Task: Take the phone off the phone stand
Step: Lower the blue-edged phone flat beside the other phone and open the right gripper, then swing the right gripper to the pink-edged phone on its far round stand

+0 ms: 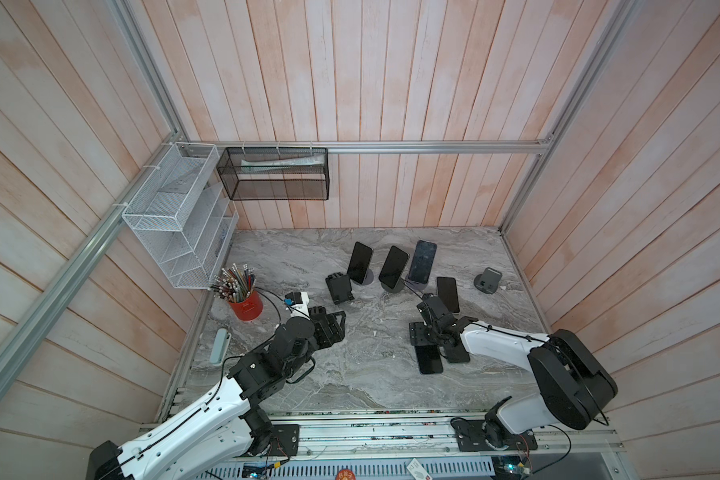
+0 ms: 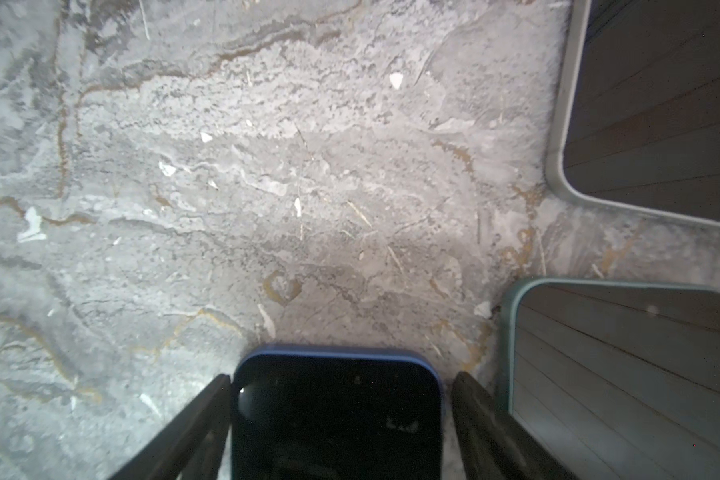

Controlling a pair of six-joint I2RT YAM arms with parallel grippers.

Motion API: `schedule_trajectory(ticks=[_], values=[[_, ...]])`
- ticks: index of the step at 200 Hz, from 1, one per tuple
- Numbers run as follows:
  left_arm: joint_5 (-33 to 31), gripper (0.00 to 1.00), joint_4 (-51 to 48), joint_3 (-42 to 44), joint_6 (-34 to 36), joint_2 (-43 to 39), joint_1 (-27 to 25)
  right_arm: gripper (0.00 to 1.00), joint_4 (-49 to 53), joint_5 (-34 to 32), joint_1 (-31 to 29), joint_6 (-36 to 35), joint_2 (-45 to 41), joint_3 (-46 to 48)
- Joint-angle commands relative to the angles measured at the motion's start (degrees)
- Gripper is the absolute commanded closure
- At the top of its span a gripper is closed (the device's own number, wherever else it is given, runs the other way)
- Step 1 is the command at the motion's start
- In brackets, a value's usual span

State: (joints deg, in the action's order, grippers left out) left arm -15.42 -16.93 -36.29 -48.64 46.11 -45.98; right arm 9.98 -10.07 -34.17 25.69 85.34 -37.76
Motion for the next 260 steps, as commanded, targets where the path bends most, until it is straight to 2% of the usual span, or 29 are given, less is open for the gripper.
schedule_trajectory(ticks=[1,55,83,111,172,214,260], values=[[-1.4,0.02,0.8,-3.7,4.8,1.2,-0.1,0.15,1.6,-1.2,0.2,-0.5,-0.5,-2.0],[-0.9,0.01,-1.3,-7.1,9.6,3.1,-0.1,0.11,7.3,-3.4,0.2,-2.4,-7.2,-7.9],[-3.6,0.02,-4.7,-8.8,11.9,2.4,-0.1,0.08,6.0,-5.9,0.8,-4.7,-8.8,-12.1],[-4.6,0.02,-4.3,-6.4,10.2,0.6,-0.1,0.07,1.7,-7.5,1.7,-4.9,-6.7,-16.9],[-2.2,0.02,-3.6,-5.4,4.8,0.6,-0.1,0.06,3.3,-9.3,4.0,-3.9,-2.8,-30.6],[-0.7,0.02,-2.1,0.4,-0.8,-5.1,-0.1,0.05,3.7,-10.8,5.3,-4.0,-4.6,-29.7],[1.5,0.02,-2.4,2.8,-1.0,-10.5,-0.1,0.03,3.9,-9.9,9.0,-5.1,-2.6,-30.8]])
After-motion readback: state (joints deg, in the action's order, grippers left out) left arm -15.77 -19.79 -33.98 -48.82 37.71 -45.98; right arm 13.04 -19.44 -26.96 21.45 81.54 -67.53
